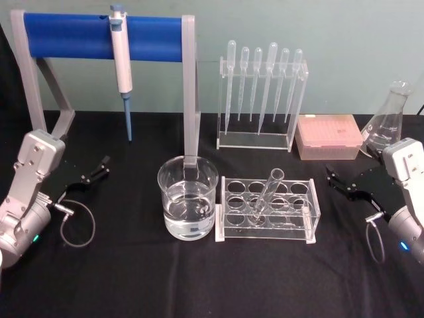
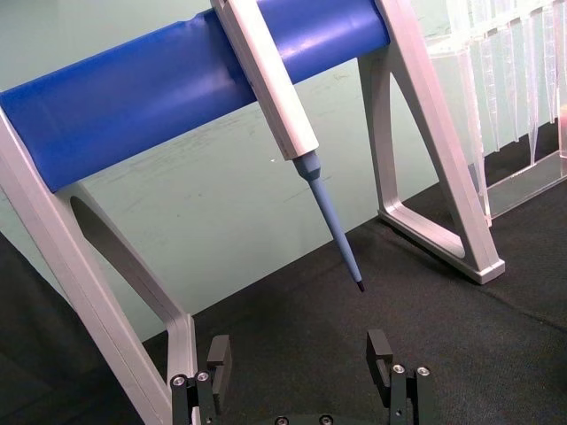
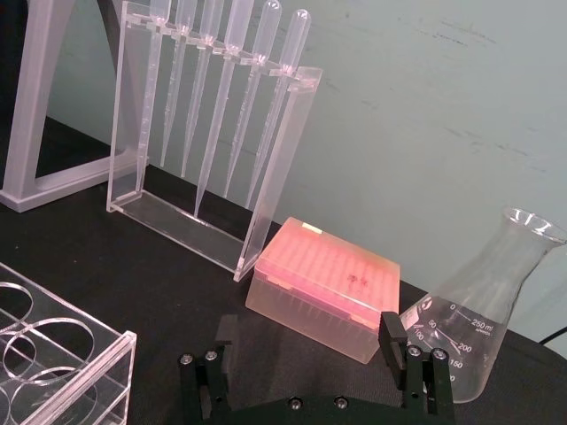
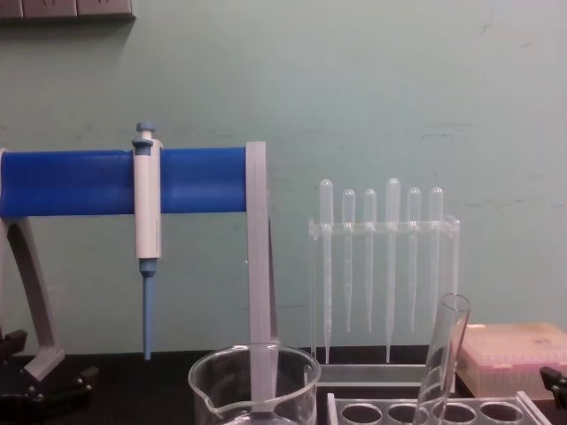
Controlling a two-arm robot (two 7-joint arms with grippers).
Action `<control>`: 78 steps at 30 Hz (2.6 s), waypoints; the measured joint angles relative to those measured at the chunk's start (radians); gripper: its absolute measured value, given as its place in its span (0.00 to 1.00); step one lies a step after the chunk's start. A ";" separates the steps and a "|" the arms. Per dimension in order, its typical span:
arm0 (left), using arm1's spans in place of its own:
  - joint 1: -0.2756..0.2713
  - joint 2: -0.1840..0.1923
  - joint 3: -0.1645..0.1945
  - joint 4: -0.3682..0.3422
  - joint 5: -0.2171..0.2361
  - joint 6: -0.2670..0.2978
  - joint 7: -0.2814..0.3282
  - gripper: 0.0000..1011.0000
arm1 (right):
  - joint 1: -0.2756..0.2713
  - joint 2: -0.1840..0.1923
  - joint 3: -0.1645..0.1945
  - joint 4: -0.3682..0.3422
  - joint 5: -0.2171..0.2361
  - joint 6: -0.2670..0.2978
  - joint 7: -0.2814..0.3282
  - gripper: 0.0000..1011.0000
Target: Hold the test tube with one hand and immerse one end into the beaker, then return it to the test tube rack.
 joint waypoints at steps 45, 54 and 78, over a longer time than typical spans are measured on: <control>0.000 0.000 0.000 0.000 0.000 0.000 0.000 0.99 | 0.000 0.000 0.000 0.000 0.000 0.000 0.000 0.99; 0.000 0.000 0.000 0.000 0.000 0.000 0.000 0.99 | -0.002 0.001 0.016 -0.008 0.012 -0.006 0.018 0.99; 0.000 0.000 0.000 0.000 0.000 0.000 0.000 0.99 | -0.178 0.189 0.152 -0.212 0.338 -0.065 0.538 0.99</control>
